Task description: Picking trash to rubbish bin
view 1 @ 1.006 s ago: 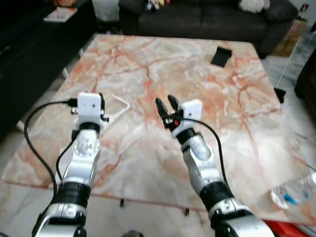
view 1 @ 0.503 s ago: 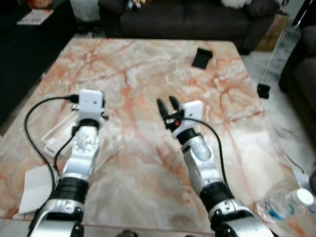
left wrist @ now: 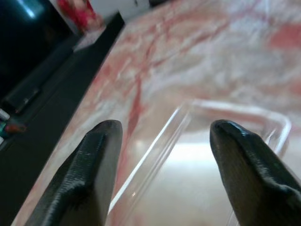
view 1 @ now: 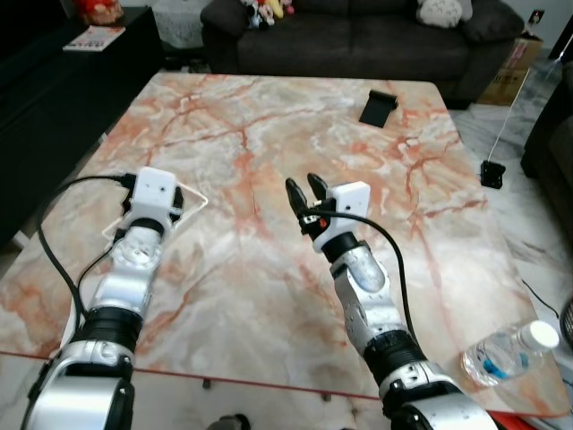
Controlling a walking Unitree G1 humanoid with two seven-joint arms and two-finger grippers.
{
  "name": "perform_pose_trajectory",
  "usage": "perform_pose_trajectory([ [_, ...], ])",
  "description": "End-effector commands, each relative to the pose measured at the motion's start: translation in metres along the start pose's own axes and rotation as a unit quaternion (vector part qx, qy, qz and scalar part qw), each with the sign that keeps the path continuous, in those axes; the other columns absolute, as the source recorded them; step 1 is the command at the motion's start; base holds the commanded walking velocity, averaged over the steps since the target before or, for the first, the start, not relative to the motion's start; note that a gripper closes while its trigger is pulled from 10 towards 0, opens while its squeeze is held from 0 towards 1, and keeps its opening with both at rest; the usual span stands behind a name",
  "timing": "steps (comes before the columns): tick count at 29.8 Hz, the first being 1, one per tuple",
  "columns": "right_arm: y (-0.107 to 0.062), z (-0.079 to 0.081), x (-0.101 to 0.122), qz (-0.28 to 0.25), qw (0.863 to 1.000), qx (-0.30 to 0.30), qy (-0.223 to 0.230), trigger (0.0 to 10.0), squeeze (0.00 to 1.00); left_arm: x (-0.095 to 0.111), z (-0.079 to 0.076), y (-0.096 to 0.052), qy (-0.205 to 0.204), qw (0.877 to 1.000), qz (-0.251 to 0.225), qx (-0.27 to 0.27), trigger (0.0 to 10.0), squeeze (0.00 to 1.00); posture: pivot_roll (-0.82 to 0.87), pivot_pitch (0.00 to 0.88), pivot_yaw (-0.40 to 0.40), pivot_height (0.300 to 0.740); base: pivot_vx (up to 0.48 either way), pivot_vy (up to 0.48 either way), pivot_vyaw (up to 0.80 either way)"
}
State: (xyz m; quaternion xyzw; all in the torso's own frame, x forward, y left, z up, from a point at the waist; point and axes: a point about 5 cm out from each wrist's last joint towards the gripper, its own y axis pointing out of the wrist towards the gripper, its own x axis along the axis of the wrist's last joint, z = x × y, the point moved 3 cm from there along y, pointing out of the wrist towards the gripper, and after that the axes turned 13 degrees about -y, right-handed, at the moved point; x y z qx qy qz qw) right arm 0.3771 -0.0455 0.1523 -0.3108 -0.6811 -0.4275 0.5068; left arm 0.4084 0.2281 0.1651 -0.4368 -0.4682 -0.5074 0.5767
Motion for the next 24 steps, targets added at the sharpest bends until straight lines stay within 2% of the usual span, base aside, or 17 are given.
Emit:
perform_pose_trajectory([
  [1, 0.001, 0.002, 0.002, -0.002, 1.0, 0.005, 0.002, 10.0, 0.0, -0.006, -0.003, 0.002, -0.005, 0.999, 0.027, -0.024, 10.0, 1.0, 0.12, 0.144, -0.004, 0.74, 0.0, 0.0, 0.0],
  [6, 0.0, 0.002, 0.002, -0.002, 1.0, 0.006, 0.001, 10.0, 0.0, -0.01, -0.003, 0.003, -0.011, 0.999, 0.037, -0.028, 10.0, 1.0, 0.12, 0.148, -0.007, 0.74, 0.0, 0.0, 0.0],
  [7, 0.0, 0.002, 0.001, -0.001, 1.0, 0.006, 0.001, 10.0, 0.0, -0.012, -0.007, 0.003, -0.023, 0.998, 0.044, -0.044, 10.0, 0.0, 0.12, 0.147, -0.009, 0.74, 0.0, 0.0, 0.0],
  [15, -0.001, 0.002, 0.001, 0.0, 1.0, 0.009, 0.0, 10.0, 0.0, -0.017, -0.013, 0.004, -0.069, 0.994, 0.058, -0.068, 10.0, 0.0, 0.12, 0.151, -0.013, 0.74, 0.0, 0.0, 0.0],
  [19, -0.001, 0.003, 0.001, 0.001, 1.0, 0.011, -0.001, 10.0, 0.0, -0.02, -0.024, 0.003, -0.087, 0.987, 0.068, -0.114, 10.0, 0.0, 0.12, 0.15, -0.013, 0.74, 0.0, 0.0, 0.0],
  [22, 0.0, 0.003, 0.001, 0.001, 1.0, 0.011, -0.001, 10.0, 0.0, -0.023, -0.028, 0.002, -0.088, 0.986, 0.072, -0.123, 10.0, 0.0, 0.12, 0.149, -0.011, 0.74, 0.0, 0.0, 0.0],
  [24, 0.0, 0.003, 0.001, 0.001, 1.0, 0.012, -0.003, 10.0, 0.0, -0.025, -0.032, 0.0, -0.105, 0.982, 0.077, -0.137, 10.0, 0.0, 0.12, 0.148, -0.012, 0.74, 0.0, 0.0, 0.0],
])
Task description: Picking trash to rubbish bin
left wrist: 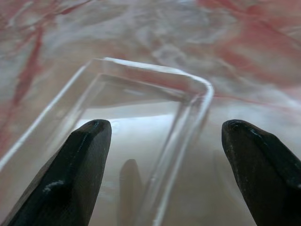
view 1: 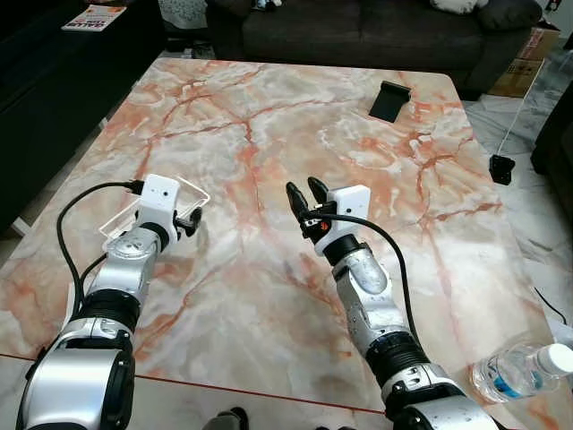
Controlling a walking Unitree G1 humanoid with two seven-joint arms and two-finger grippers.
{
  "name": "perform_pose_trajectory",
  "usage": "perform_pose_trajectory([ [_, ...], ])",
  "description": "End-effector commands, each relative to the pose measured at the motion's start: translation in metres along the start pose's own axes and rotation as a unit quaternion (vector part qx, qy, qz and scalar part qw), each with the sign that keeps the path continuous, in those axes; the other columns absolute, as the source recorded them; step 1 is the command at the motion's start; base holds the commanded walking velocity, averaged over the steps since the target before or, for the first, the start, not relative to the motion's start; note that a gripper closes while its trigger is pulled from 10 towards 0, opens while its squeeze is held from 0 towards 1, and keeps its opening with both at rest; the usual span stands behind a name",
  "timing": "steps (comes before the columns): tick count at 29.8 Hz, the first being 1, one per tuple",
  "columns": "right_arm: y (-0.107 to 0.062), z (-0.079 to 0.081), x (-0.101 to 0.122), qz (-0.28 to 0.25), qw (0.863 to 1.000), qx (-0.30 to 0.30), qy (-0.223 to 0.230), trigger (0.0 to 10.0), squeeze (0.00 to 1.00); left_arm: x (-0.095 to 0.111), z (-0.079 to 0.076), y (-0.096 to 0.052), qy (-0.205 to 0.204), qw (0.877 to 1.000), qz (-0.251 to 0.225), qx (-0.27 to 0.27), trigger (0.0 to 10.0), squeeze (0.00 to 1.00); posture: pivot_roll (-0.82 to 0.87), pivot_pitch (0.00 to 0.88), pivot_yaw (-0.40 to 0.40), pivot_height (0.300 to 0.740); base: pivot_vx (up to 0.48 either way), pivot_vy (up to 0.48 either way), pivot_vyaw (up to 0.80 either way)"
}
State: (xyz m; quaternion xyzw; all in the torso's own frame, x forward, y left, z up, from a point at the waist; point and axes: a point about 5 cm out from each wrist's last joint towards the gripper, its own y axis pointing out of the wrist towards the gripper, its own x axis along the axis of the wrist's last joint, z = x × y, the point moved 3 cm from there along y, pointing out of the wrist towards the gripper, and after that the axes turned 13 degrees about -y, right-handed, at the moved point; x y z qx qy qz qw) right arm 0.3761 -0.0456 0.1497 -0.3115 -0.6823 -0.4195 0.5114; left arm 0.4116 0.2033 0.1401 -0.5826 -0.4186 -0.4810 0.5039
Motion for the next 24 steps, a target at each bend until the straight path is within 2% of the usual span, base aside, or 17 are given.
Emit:
perform_pose_trajectory([
  [1, 0.002, 0.002, 0.004, -0.005, 1.0, 0.006, -0.003, 10.0, 0.0, -0.006, -0.004, 0.0, -0.02, 1.0, 0.01, -0.018, 10.0, 0.0, 0.12, 0.148, -0.011, 0.74, 0.0, 0.0, 0.0],
  [6, 0.001, 0.002, 0.003, -0.004, 1.0, 0.006, -0.004, 10.0, 0.0, -0.011, -0.005, -0.001, -0.007, 0.999, 0.021, -0.023, 10.0, 0.0, 0.12, 0.148, -0.011, 0.74, 0.0, 0.0, 0.0],
  [13, 0.002, 0.002, 0.003, -0.004, 1.0, 0.007, -0.005, 10.0, 0.0, -0.015, 0.002, -0.002, -0.012, 0.999, 0.032, 0.003, 10.0, 0.0, 0.12, 0.149, -0.014, 0.74, 0.0, 0.0, 0.0],
  [20, 0.002, 0.002, 0.003, -0.004, 1.0, 0.007, -0.005, 10.0, 0.0, -0.015, 0.002, -0.002, -0.012, 0.999, 0.032, 0.003, 10.0, 0.0, 0.12, 0.149, -0.014, 0.74, 0.0, 0.0, 0.0],
  [21, 0.001, 0.001, 0.003, -0.004, 1.0, 0.008, -0.006, 10.0, 0.0, -0.016, 0.006, -0.002, -0.019, 0.999, 0.037, 0.013, 8.7, 0.0, 0.11, 0.148, -0.016, 0.74, 0.0, 0.0, 0.0],
  [22, 0.001, 0.001, 0.003, -0.004, 1.0, 0.008, -0.006, 10.0, 0.0, -0.016, 0.006, -0.002, -0.019, 0.999, 0.037, 0.013, 8.7, 0.0, 0.11, 0.148, -0.016, 0.74, 0.0, 0.0, 0.0],
  [23, 0.001, 0.001, 0.003, -0.004, 1.0, 0.008, -0.007, 10.0, 0.0, -0.017, 0.009, -0.002, -0.028, 0.999, 0.042, 0.021, 2.5, 0.0, 0.11, 0.148, -0.016, 0.74, 0.0, 0.0, 0.0],
  [24, 0.001, 0.001, 0.003, -0.004, 1.0, 0.008, -0.007, 10.0, 0.0, -0.017, 0.009, -0.002, -0.029, 0.998, 0.043, 0.022, 2.5, 0.0, 0.11, 0.148, -0.016, 0.74, 0.0, 0.0, 0.0],
])
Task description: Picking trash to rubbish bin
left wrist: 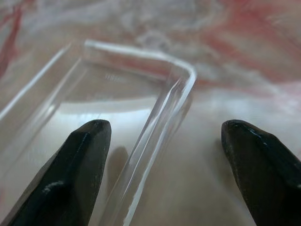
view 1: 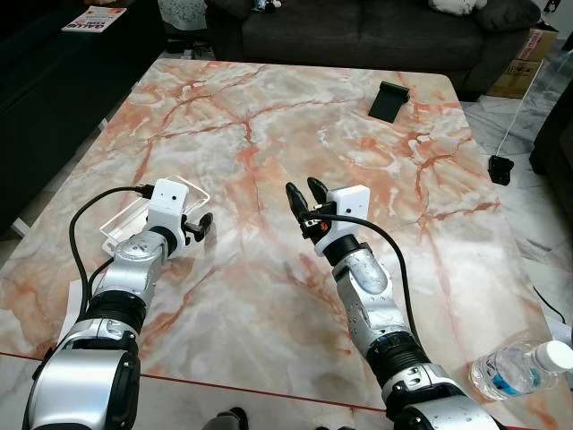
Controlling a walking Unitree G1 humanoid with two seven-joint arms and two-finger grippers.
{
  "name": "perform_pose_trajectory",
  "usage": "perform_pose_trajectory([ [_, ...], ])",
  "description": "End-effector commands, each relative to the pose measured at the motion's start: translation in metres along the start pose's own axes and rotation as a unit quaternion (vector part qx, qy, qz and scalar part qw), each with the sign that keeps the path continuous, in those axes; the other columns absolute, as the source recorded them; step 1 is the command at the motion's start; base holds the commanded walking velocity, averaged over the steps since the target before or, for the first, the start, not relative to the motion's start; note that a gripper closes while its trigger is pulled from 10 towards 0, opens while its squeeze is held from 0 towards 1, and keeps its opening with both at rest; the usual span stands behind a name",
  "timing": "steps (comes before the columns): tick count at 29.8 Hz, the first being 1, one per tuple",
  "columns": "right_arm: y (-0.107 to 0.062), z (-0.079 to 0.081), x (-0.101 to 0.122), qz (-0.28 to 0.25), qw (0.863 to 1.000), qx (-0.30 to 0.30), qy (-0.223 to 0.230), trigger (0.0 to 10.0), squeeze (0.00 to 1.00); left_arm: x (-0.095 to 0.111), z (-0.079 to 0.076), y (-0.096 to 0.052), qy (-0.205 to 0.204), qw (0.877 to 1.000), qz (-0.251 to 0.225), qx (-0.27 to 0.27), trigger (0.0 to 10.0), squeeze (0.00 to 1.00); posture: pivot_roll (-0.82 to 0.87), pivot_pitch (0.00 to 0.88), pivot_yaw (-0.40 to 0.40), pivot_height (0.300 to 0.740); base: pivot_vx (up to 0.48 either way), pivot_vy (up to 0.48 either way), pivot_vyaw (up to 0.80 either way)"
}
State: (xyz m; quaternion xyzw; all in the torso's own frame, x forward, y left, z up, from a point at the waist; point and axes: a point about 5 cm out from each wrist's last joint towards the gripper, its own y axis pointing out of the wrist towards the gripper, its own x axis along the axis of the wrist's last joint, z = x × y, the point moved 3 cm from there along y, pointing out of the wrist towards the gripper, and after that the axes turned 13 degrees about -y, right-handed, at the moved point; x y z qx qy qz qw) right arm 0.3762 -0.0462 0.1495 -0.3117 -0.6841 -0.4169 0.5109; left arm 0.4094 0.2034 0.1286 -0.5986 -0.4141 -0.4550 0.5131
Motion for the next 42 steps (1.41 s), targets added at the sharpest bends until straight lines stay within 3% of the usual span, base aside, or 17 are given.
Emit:
perform_pose_trajectory([
  [1, 0.001, 0.001, 0.003, -0.004, 1.0, 0.006, -0.005, 10.0, 0.0, -0.006, 0.009, -0.002, -0.012, 1.0, 0.016, 0.015, 0.0, 0.0, 0.11, 0.149, -0.017, 0.74, 0.0, 0.0, 0.0],
  [15, 0.001, 0.0, 0.003, -0.003, 1.0, 0.008, -0.007, 10.0, 0.0, -0.008, 0.008, -0.002, -0.027, 0.999, 0.02, 0.023, 0.0, 0.0, 0.11, 0.149, -0.025, 0.74, 0.0, 0.0, 0.0],
  [27, 0.001, -0.001, 0.002, 0.0, 1.0, 0.009, -0.009, 10.0, 0.0, -0.002, 0.017, -0.003, -0.077, 0.996, 0.002, 0.043, 0.0, 0.0, 0.11, 0.147, -0.028, 0.74, 0.0, 0.0, 0.0],
  [42, 0.002, 0.0, 0.002, 0.002, 1.0, 0.011, -0.01, 10.0, 0.0, -0.01, 0.011, -0.003, -0.081, 0.996, 0.009, 0.044, 0.0, 0.0, 0.11, 0.141, -0.029, 0.74, 0.0, 0.0, 0.0],
])
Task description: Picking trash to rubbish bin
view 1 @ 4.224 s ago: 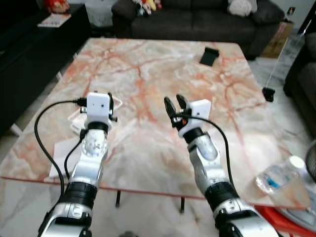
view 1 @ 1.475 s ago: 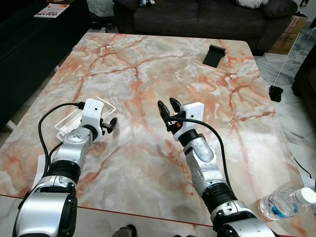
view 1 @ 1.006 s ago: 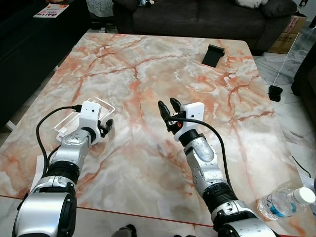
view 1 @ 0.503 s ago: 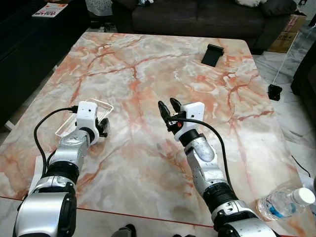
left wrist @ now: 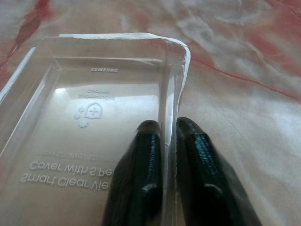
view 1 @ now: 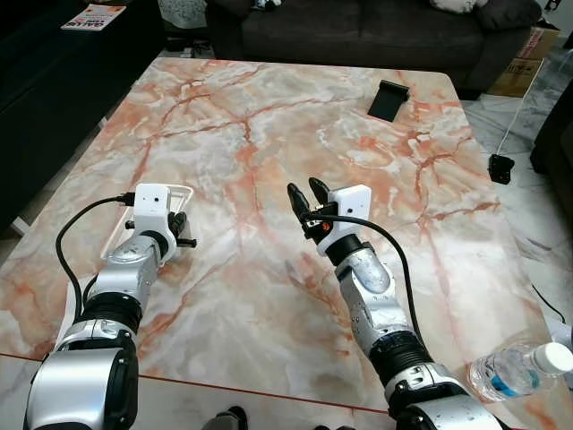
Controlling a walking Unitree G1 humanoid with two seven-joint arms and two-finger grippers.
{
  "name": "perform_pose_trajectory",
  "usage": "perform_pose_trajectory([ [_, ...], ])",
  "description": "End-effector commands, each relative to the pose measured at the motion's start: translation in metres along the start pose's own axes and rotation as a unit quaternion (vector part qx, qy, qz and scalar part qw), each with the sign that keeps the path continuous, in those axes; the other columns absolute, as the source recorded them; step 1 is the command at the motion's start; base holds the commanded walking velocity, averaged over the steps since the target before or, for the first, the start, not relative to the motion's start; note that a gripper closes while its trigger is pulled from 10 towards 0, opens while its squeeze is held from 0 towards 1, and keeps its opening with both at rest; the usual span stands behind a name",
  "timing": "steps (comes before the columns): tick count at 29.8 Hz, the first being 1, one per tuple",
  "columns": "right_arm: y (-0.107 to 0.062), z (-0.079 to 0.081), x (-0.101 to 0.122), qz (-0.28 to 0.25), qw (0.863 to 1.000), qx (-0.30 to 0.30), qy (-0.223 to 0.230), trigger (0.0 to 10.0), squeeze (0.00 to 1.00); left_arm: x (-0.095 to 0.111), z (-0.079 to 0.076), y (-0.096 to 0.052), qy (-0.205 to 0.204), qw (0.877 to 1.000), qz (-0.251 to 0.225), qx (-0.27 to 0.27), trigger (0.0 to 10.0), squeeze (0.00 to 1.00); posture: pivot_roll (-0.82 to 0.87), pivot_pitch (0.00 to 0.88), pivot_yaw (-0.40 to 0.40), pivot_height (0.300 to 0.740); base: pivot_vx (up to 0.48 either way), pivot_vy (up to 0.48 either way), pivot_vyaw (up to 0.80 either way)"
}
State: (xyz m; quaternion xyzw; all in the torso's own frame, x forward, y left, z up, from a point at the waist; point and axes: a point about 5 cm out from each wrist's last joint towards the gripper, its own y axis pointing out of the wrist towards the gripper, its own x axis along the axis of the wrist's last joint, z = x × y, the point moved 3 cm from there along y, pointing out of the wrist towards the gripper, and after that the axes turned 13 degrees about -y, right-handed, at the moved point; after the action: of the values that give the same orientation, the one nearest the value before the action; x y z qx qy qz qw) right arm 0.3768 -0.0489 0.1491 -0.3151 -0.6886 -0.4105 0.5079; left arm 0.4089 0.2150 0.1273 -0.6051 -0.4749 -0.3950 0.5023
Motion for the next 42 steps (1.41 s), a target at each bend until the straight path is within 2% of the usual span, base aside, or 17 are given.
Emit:
perform_pose_trajectory([
  [1, 0.003, 0.002, 0.002, -0.001, 1.0, 0.008, -0.002, 10.0, 0.0, -0.009, 0.0, -0.001, -0.004, 1.0, 0.017, 0.003, 0.0, 0.0, 0.11, 0.139, -0.028, 0.74, 0.0, 0.0, 0.0],
  [10, 0.004, 0.004, 0.003, -0.001, 1.0, 0.009, -0.001, 10.0, 0.0, 0.003, -0.005, -0.001, 0.043, 0.999, -0.022, 0.02, 0.0, 0.0, 0.12, 0.134, -0.026, 0.74, 0.0, 0.0, 0.0],
  [12, 0.004, 0.004, 0.003, -0.001, 1.0, 0.008, 0.0, 10.0, 0.0, 0.008, -0.007, -0.001, 0.053, 0.998, -0.038, 0.022, 0.0, 0.0, 0.12, 0.132, -0.025, 0.74, 0.0, 0.0, 0.0],
  [14, 0.004, 0.004, 0.003, -0.001, 1.0, 0.008, 0.0, 10.0, 0.0, 0.022, -0.008, -0.002, 0.082, 0.993, -0.079, 0.04, 0.0, 0.0, 0.12, 0.129, -0.023, 0.74, 0.0, 0.0, 0.0],
  [15, 0.004, 0.004, 0.003, -0.001, 1.0, 0.008, 0.0, 10.0, 0.0, 0.022, -0.008, -0.002, 0.082, 0.993, -0.079, 0.04, 0.0, 0.0, 0.12, 0.129, -0.023, 0.74, 0.0, 0.0, 0.0],
  [16, 0.004, 0.004, 0.003, -0.002, 1.0, 0.006, 0.001, 10.0, 0.0, 0.028, -0.009, -0.003, 0.089, 0.99, -0.1, 0.047, 0.0, 0.0, 0.12, 0.129, -0.022, 0.74, 0.0, 0.0, 0.0],
  [17, 0.005, 0.003, 0.004, -0.005, 1.0, 0.003, 0.001, 10.0, 0.0, 0.042, -0.014, -0.006, 0.105, 0.983, -0.142, 0.051, 9.5, 0.0, 0.12, 0.128, -0.021, 0.74, 0.0, 0.0, 0.0],
  [18, 0.005, 0.002, 0.006, -0.008, 1.0, -0.001, 0.002, 10.0, 0.0, 0.049, -0.019, -0.008, 0.118, 0.978, -0.166, 0.049, 10.0, 0.0, 0.12, 0.127, -0.02, 0.74, 0.0, 0.0, 0.0],
  [20, 0.006, -0.001, 0.01, -0.018, 1.0, -0.012, 0.005, 10.0, 0.0, 0.062, -0.027, -0.015, 0.128, 0.967, -0.216, 0.048, 10.0, 0.0, 0.12, 0.125, -0.019, 0.74, 0.0, 0.0, 0.0],
  [21, 0.006, -0.001, 0.01, -0.018, 1.0, -0.012, 0.005, 10.0, 0.0, 0.062, -0.027, -0.015, 0.128, 0.967, -0.216, 0.048, 10.0, 0.0, 0.12, 0.125, -0.019, 0.74, 0.0, 0.0, 0.0],
  [24, 0.008, -0.006, 0.018, -0.036, 0.999, -0.031, 0.008, 10.0, 0.0, 0.071, -0.036, -0.024, 0.12, 0.955, -0.266, 0.055, 10.0, 0.0, 0.12, 0.124, -0.016, 0.74, 0.0, 0.0, 0.0],
  [25, 0.01, -0.009, 0.023, -0.047, 0.998, -0.041, 0.009, 10.0, 0.0, 0.073, -0.042, -0.03, 0.12, 0.947, -0.293, 0.055, 10.0, 0.0, 0.12, 0.124, -0.016, 0.74, 0.0, 0.0, 0.0],
  [29, 0.01, -0.01, 0.025, -0.049, 0.998, -0.043, 0.009, 10.0, 0.0, 0.074, -0.044, -0.032, 0.122, 0.943, -0.303, 0.058, 10.0, 0.0, 0.12, 0.124, -0.016, 0.74, 0.0, 0.0, 0.0],
  [30, 0.011, -0.012, 0.031, -0.063, 0.997, -0.049, 0.011, 10.0, 0.0, 0.075, -0.054, -0.042, 0.137, 0.93, -0.337, 0.06, 10.0, 0.0, 0.11, 0.122, -0.014, 0.74, 0.0, 0.0, 0.0],
  [33, 0.011, -0.014, 0.035, -0.074, 0.996, -0.05, 0.007, 10.0, 0.0, 0.077, -0.062, -0.053, 0.143, 0.914, -0.373, 0.07, 10.0, 0.0, 0.11, 0.119, -0.014, 0.74, 0.0, 0.0, 0.0],
  [42, 0.013, -0.013, 0.038, -0.079, 0.995, -0.053, 0.008, 10.0, 0.0, 0.082, -0.066, -0.059, 0.154, 0.904, -0.393, 0.07, 10.0, 0.0, 0.11, 0.097, -0.007, 0.74, -0.22, 0.0, 0.0],
])
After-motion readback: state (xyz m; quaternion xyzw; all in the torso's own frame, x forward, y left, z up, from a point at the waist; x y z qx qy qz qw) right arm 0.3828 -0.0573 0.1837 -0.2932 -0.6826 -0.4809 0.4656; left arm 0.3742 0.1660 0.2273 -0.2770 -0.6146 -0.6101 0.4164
